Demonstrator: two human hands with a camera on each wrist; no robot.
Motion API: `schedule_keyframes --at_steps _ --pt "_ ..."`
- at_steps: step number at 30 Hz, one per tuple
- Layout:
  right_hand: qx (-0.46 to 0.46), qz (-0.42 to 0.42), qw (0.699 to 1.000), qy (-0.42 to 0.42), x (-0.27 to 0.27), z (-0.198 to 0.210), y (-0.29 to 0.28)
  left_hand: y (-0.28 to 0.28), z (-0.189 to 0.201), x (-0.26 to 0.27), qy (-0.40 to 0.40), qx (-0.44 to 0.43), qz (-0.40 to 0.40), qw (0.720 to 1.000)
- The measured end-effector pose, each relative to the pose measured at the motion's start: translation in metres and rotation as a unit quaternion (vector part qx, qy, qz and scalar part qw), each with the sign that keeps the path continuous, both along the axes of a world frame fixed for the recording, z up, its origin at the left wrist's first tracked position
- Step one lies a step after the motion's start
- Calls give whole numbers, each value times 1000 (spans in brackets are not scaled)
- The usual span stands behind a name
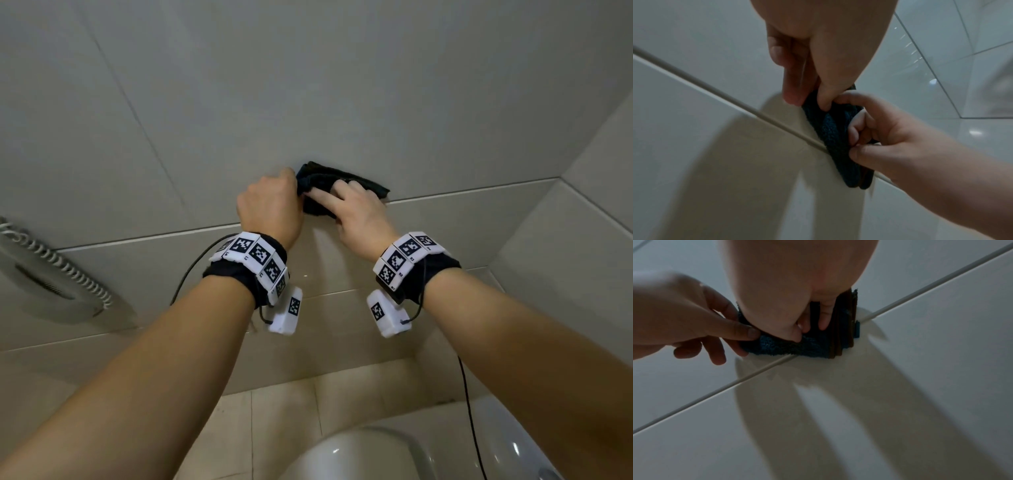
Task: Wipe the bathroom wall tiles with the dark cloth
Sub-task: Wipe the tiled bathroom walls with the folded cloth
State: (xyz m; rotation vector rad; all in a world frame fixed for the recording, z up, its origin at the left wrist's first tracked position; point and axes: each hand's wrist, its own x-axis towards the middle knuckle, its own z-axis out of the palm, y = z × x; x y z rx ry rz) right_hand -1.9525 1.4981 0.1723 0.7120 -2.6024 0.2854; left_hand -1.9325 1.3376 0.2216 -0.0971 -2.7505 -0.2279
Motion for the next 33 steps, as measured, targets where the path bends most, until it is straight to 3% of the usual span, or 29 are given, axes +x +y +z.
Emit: schedule_keyframes --at_steps 7,12,15,17,20,24,33 --pt "-90 -84 992 -38 -3 -11 118 120 -19 -27 -28 53 -60 996" --pt "-135 -137 981 9 -2 -33 181 183 -36 -37 -42 101 -75 991" --pt "-220 -181 959 16 -6 -43 213 208 -41 -40 -41 118 -76 989" --pt "-273 -233 933 -23 -7 -46 231 217 -45 -41 -37 118 -73 990" --pt "-332 -283 895 -95 -10 -52 244 227 -48 -42 -34 116 -72 990" --pt "-383 -294 869 -110 -19 -52 246 237 -47 -43 -39 115 -78 990" --pt "-299 -305 901 -73 -25 -42 225 217 -51 -45 -60 122 -75 988"
